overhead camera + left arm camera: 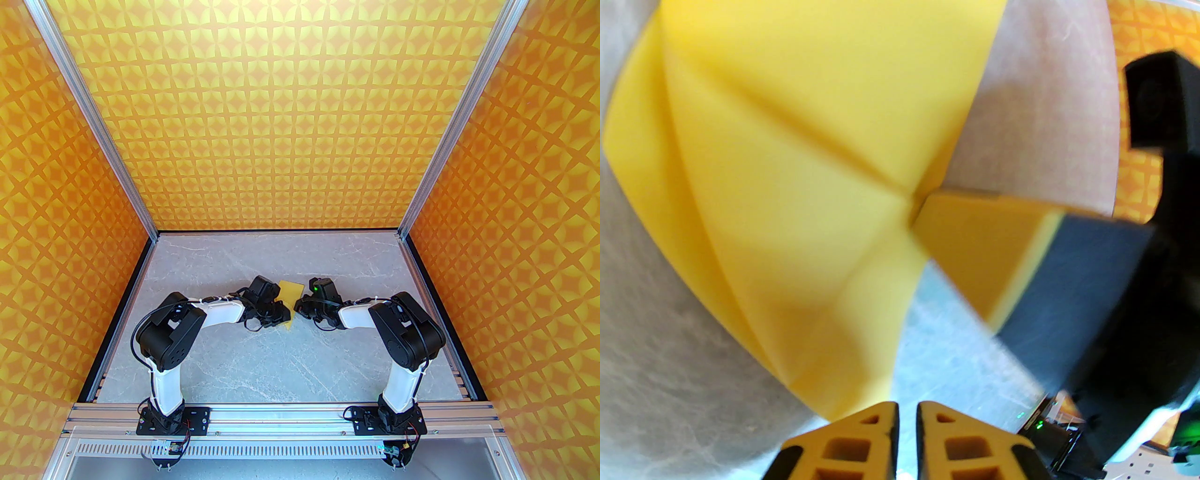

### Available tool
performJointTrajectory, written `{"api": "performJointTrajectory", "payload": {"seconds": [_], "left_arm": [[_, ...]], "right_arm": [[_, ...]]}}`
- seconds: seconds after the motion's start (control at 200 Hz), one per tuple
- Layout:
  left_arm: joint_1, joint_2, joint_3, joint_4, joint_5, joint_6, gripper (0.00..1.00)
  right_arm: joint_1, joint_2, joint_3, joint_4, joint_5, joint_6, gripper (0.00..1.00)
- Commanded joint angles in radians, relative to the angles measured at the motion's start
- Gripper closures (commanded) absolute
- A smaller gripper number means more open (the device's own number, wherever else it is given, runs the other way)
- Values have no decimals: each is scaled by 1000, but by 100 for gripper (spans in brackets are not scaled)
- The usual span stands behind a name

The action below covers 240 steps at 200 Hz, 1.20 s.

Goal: Fold a paper plane with a square sheet of paper (fold left side to right side)

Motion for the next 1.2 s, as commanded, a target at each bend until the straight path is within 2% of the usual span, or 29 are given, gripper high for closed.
{"api": "performJointTrajectory", "payload": {"seconds": [0.0,0.225,0.65,0.68,0.965,1.195], "left_arm": [[-4,-3,-12,21,16,-4,84],[-3,16,-12,29,15,-15,84],[-3,49,25,-56,-6,-3,84],[-31,49,26,-55,-7,-4,84],[-31,51,34,-75,-16,-1,84],[-15,-5,36,-59,-16,5,84]], "right_arm": [[-5,36,20,-26,16,-13,100],[-6,34,30,-36,20,-17,100],[-6,39,43,-46,20,-21,100],[-6,40,44,-46,20,-22,100],[-5,48,23,-34,20,-16,100],[-6,51,17,-38,27,-15,100]]}}
